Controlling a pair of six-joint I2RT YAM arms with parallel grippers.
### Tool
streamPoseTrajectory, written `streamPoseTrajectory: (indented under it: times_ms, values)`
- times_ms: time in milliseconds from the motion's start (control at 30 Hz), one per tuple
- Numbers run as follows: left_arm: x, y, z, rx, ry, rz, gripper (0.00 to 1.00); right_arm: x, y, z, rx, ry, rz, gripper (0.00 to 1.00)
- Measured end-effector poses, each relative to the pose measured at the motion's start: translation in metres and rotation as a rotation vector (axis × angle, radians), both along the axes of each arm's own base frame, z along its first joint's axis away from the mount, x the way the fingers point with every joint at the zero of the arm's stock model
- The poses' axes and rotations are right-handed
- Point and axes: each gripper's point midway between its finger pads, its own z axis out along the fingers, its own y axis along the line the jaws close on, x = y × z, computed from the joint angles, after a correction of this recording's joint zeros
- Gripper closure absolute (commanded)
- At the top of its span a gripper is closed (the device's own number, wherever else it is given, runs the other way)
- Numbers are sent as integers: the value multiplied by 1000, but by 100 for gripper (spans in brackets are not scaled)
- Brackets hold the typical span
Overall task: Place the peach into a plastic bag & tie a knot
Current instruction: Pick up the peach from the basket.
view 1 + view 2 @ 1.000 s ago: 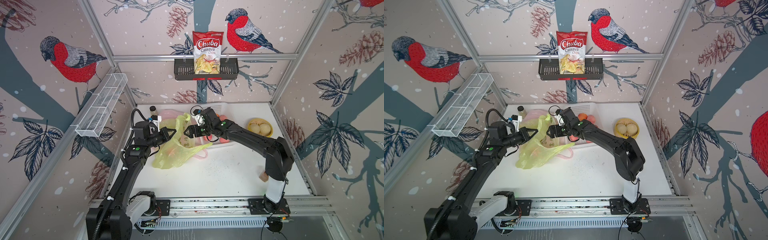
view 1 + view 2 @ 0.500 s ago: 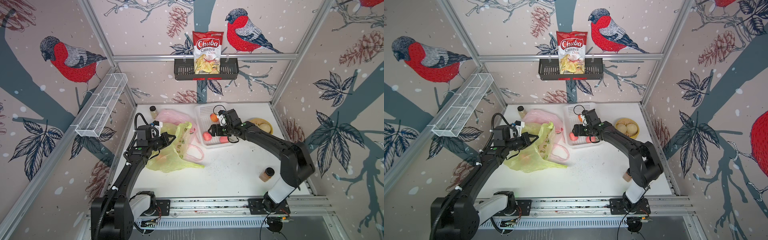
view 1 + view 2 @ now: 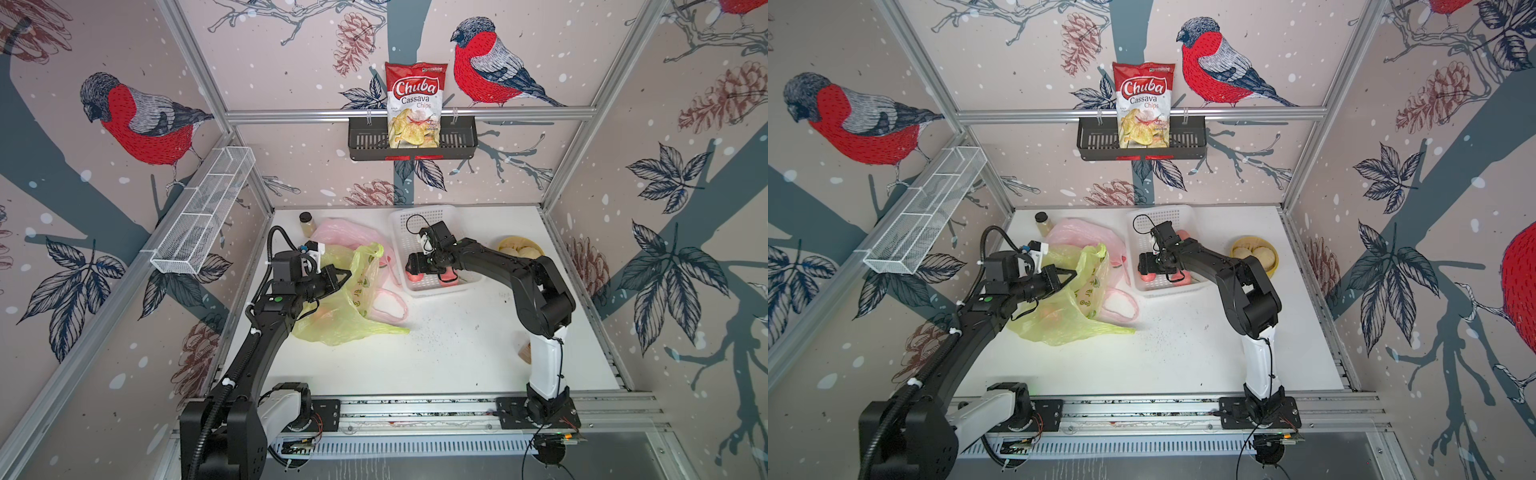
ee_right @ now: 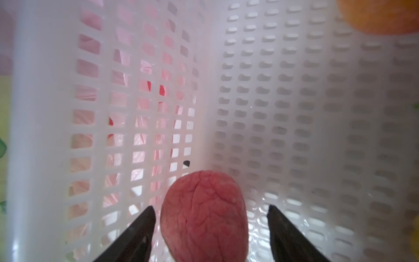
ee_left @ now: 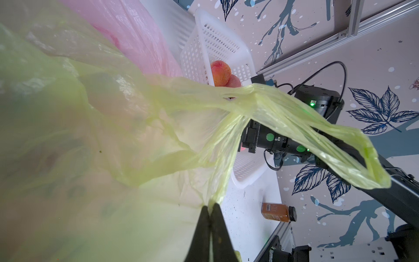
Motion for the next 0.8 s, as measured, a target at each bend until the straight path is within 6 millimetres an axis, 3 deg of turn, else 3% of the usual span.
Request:
streamPoseTrajectory:
  times_ms: [133, 233, 300, 467, 633, 733, 800]
  values:
    - [-1, 0, 2, -1, -5, -1, 100, 0, 0, -3, 1, 6, 0, 55]
    - [-1, 0, 5, -3, -10, -3, 100, -5, -6, 6, 7, -3, -5, 59]
    - [-1, -1, 7, -3, -13, -3, 100, -10, -11, 23, 21, -29, -8, 59]
    - [-1, -1, 11, -4, -16, -5, 100, -32, -14, 93, 96, -157, 3, 59]
    - [-2, -2, 13, -11, -17, -11, 100, -82, 20, 138, 166, -230, 120, 59]
    - [-3, -3, 16, -19, -21, -16, 100, -113, 50, 149, 219, -219, 205, 59]
    - [-4, -3, 17, -20, -25, -17, 100, -122, 67, 152, 249, -200, 234, 59]
